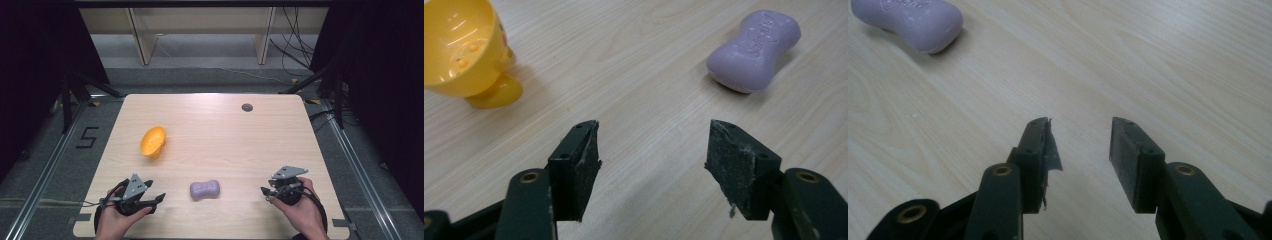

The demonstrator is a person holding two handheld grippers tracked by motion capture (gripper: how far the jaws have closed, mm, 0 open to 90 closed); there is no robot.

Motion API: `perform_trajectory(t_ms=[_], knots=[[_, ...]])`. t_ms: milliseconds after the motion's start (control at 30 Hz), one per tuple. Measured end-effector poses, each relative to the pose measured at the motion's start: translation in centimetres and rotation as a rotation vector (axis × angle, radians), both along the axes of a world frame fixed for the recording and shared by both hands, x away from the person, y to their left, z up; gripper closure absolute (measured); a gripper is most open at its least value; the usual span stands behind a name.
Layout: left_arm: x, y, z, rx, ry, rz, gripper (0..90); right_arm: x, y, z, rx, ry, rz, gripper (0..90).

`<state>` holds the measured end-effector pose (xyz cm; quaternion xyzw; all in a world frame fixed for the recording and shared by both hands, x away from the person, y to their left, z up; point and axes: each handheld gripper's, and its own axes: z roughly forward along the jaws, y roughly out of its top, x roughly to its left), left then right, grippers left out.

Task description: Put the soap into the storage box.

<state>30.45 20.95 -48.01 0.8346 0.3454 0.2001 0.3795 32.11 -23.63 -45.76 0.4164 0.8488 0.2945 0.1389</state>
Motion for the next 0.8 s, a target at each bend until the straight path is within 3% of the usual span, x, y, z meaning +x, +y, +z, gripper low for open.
perform_trajectory(t_ms=[67,133,167,233,267,367,433,533,567,633,667,733,767,800], knots=[[0.4,-0.4,0.2,0.015,0.016,-0.008,36.7,0.2,0.1,-0.5,0.015,-0.017,-0.004,59.5],[0.8,-1.0,0.4,0.004,0.030,-0.026,36.7,0.2,-0.1,-0.4,0.002,0.009,0.013,59.4],[1.2,-1.5,0.8,0.042,0.033,-0.061,36.7,0.2,-0.1,-0.5,0.028,0.004,-0.004,59.3],[1.3,-1.8,1.0,0.047,0.047,-0.079,36.8,0.1,-0.1,-0.5,0.027,0.007,-0.005,59.2],[1.6,-1.8,1.4,0.115,0.052,-0.130,36.8,0.0,-0.1,-0.4,0.011,0.031,-0.001,59.1],[2.0,-3.1,1.5,0.096,0.089,-0.145,36.5,-0.3,-0.3,-0.4,0.001,0.018,0.003,59.1],[2.6,-3.5,1.7,0.116,0.108,-0.165,36.1,-0.4,-0.3,-0.3,-0.001,0.021,0.001,59.1],[3.5,-4.2,2.4,0.169,0.135,-0.198,35.4,-0.5,-0.3,-0.3,-0.011,0.008,0.006,59.1],[3.9,-4.4,2.7,0.185,0.164,-0.218,34.4,-0.5,-0.1,-0.3,-0.014,0.020,0.012,59.1],[4.7,-5.4,3.6,0.232,0.178,-0.268,34.0,-0.6,0.1,-0.1,-0.010,0.025,-0.005,59.1],[4.7,-5.4,3.6,0.232,0.178,-0.268,34.1,-0.6,0.1,-0.2,-0.010,0.020,0.003,59.0],[5.2,-6.8,4.1,0.267,0.217,-0.304,34.3,-0.4,0.0,-0.3,-0.021,-0.012,0.033,59.0],[5.5,-7.2,4.3,0.299,0.227,-0.326,34.3,-0.3,-0.1,-0.4,-0.021,-0.023,0.045,59.0],[5.8,-7.7,4.5,0.332,0.242,-0.344,34.3,-0.5,0.0,-0.3,-0.024,-0.005,0.020,59.0]])
